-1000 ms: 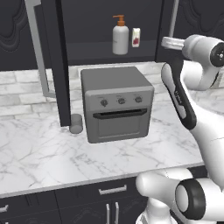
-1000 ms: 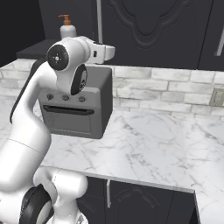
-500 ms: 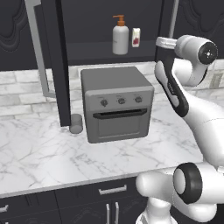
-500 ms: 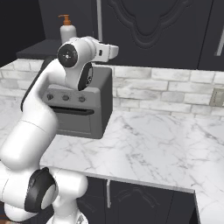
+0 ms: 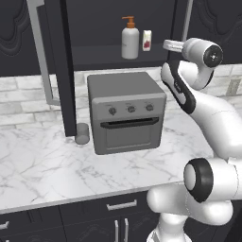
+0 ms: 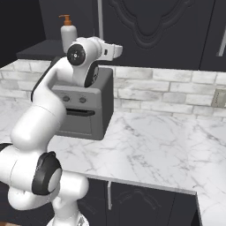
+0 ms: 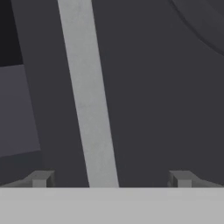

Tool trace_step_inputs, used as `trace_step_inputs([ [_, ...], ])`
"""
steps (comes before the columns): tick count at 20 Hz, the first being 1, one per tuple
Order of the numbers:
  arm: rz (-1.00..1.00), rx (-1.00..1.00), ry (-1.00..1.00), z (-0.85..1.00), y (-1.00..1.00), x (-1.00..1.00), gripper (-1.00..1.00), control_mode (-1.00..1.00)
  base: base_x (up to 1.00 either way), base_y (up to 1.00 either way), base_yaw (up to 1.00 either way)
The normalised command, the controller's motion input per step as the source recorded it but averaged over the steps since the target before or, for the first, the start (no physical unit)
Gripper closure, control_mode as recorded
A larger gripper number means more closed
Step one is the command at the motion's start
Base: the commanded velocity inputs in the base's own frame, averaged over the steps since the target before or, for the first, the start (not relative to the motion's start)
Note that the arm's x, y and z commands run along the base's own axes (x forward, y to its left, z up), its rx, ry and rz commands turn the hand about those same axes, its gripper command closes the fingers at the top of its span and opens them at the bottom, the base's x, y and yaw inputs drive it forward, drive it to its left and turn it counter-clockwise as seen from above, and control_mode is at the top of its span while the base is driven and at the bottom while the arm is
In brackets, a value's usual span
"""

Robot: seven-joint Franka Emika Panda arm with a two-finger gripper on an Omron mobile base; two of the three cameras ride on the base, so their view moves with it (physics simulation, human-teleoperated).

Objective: Pick the soap dispenser and soap dispenser from the cabinet and place them on the counter.

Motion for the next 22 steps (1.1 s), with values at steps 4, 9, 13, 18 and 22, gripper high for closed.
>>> trace_step_inputs([
  [4,0.01,0.0,0.0,-0.06,-0.04,0.45,-1.0,-1.0,0.0,0.0,0.0],
  [9,0.01,0.0,0.0,-0.05,-0.02,0.46,-1.0,-1.0,0.0,0.0,0.0],
  [13,0.0,0.0,0.0,-0.03,0.0,0.25,1.0,-1.0,0.0,0.0,0.0],
  [18,0.0,0.0,0.0,0.0,0.0,0.01,1.0,-1.0,0.0,0.0,0.0],
  [22,0.0,0.0,0.0,0.0,0.0,0.0,1.0,-1.0,0.0,0.0,0.0],
])
